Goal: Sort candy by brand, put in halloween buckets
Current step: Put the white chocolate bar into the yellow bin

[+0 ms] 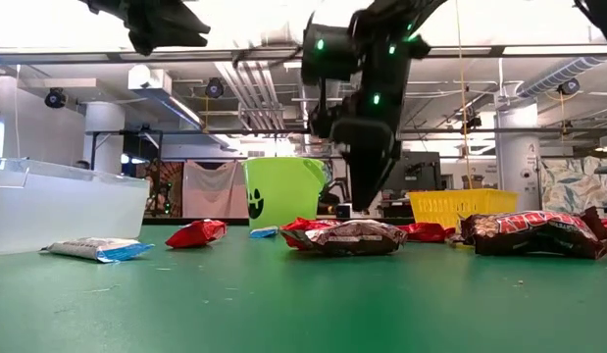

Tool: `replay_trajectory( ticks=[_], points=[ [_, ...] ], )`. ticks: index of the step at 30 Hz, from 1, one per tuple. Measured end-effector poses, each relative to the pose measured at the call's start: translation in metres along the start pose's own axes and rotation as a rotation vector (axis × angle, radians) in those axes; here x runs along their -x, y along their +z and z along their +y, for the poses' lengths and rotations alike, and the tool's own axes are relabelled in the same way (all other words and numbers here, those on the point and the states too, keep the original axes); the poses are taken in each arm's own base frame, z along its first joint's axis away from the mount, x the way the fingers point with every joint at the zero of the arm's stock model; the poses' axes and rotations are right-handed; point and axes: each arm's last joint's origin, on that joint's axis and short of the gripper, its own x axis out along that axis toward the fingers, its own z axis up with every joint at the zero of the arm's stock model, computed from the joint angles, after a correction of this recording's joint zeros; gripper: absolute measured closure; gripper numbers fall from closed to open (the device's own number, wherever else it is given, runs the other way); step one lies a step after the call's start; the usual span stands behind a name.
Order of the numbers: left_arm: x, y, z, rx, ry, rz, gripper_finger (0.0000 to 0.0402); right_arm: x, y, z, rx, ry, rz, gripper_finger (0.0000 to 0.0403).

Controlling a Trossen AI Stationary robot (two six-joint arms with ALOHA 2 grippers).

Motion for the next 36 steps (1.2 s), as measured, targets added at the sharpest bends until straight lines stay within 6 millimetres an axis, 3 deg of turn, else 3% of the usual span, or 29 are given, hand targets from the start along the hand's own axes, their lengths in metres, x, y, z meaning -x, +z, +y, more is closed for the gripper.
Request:
replay_trajectory(
  ticks=[14, 18, 24, 36],
  points=[
    [-0.005, -0.005, -0.002, 0.017, 0.002, 0.018, 0.0242, -0.033, 0.001, -0.003, 0.041, -0.02, 0.063, 0.0203],
    [-0.005, -0.006, -0.002, 0.019, 0.002, 0.019, 0.0242, -0.034, 0.002, -0.003, 0.04, -0.016, 0.06, 0.0235],
    [-0.006, -0.006, -0.002, 0.02, 0.002, 0.018, 0.0242, -0.034, 0.002, -0.002, 0.04, -0.015, 0.049, 0.0321],
    [-0.009, -0.007, -0.004, 0.013, 0.004, 0.032, 0.0242, -0.025, 0.005, -0.003, 0.026, 0.009, 0.009, 0.0378]
  ],
)
